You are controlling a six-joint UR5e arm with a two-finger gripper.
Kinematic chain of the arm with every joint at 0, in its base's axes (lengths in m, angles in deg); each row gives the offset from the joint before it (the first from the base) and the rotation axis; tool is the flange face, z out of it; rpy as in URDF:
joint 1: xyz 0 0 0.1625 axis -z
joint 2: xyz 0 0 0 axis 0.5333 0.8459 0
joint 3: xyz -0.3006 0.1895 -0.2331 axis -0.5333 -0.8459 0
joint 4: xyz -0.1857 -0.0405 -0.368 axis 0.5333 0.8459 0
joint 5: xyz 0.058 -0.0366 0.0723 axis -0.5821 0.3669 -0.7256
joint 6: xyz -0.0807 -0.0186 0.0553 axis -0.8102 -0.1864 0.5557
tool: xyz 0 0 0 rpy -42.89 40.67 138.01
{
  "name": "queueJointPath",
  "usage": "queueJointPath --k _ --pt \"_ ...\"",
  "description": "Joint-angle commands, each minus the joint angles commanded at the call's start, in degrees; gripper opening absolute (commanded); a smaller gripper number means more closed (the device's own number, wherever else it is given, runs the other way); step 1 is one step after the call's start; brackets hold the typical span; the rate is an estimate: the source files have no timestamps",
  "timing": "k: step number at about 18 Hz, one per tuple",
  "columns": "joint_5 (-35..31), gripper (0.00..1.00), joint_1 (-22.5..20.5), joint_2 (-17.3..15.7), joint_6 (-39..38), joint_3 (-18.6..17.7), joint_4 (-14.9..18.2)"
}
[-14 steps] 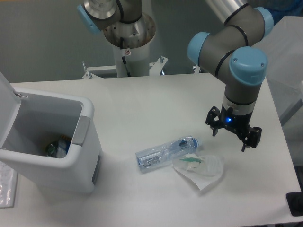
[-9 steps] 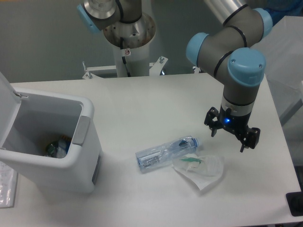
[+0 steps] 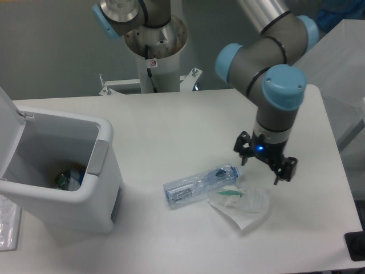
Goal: Place the trash in the trash can
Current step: 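Move the gripper down over the crumpled clear plastic bag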
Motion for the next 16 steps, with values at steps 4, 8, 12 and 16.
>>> queueJointPath --k 4,8,12,16 --pt "-0.7 1.0 2.46 2.63 -4.07 -0.52 -0.35" --pt "-0.61 1.0 3.96 4.83 -6.8 -0.61 -2.62" --pt "-3.5 1.0 3.96 7.47 -6.72 -0.7 -6.33" --pt "-6.15 1.0 4.84 8.17 -8.29 -1.32 -6.42"
